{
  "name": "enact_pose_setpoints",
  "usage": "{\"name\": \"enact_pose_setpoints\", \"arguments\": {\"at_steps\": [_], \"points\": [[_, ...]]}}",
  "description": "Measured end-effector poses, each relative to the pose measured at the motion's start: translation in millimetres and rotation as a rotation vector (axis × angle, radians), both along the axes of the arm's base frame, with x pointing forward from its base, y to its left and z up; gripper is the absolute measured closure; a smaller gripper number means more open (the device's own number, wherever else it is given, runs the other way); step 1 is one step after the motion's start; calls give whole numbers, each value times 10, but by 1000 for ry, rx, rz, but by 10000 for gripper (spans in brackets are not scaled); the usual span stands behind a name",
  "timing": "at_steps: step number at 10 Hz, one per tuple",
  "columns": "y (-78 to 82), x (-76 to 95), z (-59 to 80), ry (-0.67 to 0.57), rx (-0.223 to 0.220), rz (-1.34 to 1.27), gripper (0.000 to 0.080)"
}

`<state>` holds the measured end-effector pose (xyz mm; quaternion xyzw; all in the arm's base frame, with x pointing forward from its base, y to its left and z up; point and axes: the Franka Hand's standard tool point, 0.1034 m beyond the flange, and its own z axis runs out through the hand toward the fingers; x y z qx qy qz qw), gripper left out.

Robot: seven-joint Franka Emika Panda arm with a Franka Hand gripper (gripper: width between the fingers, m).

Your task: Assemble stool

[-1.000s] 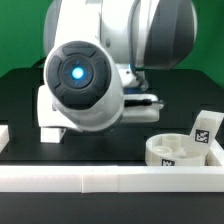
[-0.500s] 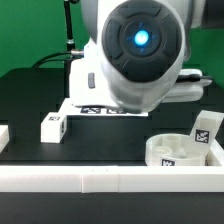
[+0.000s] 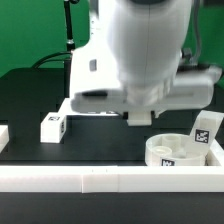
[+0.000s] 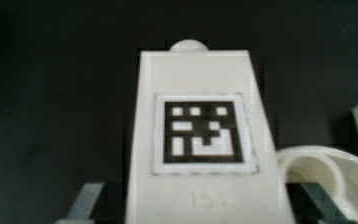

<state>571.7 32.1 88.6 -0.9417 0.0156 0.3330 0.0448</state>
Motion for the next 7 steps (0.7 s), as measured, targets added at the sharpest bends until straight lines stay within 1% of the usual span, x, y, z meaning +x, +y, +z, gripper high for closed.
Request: {"name": "enact_pose_setpoints", "arguments": {"at_steps": [2,3,4,5,6,7], "points": [[33,185,111,-210,-6,-4,463],[20,213,98,-298,-14,-12,463],[9,295,91,-431,-26,-21,462],[3,289,101,-538,-36,-28,463],[4,322,96,-625,-43,-31,462],[25,431,106,-759,-53,-30,462]]}}
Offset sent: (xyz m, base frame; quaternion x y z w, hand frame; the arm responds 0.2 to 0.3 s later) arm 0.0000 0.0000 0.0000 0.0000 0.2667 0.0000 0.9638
